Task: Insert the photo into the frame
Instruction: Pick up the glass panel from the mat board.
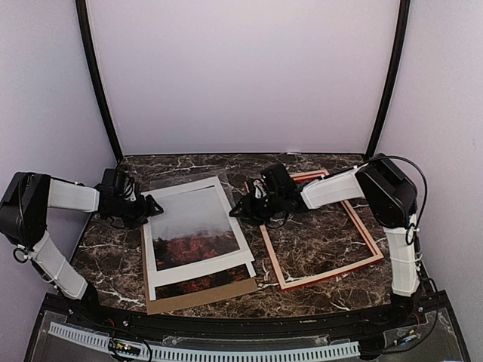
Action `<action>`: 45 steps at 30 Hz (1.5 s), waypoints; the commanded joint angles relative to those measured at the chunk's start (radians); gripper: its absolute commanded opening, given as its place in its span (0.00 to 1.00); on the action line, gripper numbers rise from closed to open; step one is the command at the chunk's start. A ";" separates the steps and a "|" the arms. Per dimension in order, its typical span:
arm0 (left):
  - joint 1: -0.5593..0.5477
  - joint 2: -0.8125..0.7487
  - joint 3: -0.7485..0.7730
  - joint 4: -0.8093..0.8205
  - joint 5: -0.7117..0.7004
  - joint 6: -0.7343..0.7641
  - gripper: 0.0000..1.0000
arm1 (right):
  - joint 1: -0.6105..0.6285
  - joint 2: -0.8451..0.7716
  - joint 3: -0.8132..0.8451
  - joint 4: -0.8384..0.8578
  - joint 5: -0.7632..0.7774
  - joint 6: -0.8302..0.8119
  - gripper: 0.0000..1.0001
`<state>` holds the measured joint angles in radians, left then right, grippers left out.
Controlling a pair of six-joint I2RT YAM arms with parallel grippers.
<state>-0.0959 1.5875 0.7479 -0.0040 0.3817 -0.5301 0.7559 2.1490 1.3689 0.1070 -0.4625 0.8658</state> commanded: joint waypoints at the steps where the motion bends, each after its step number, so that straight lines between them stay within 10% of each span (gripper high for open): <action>1: -0.025 0.001 -0.027 -0.005 0.051 0.002 0.79 | 0.017 -0.047 -0.023 0.186 -0.131 0.073 0.39; 18: -0.031 -0.019 -0.036 0.015 0.067 0.002 0.79 | 0.011 -0.033 -0.045 0.263 -0.186 0.154 0.29; 26: -0.036 -0.078 -0.048 0.053 0.098 0.010 0.81 | 0.005 -0.072 -0.028 0.184 -0.171 0.086 0.00; 45: -0.036 -0.203 -0.109 0.344 0.380 -0.116 0.99 | -0.064 -0.432 -0.131 0.099 -0.323 -0.074 0.00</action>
<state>-0.1284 1.3888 0.6594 0.2031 0.6441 -0.5896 0.6910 1.7695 1.2537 0.1734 -0.7216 0.8185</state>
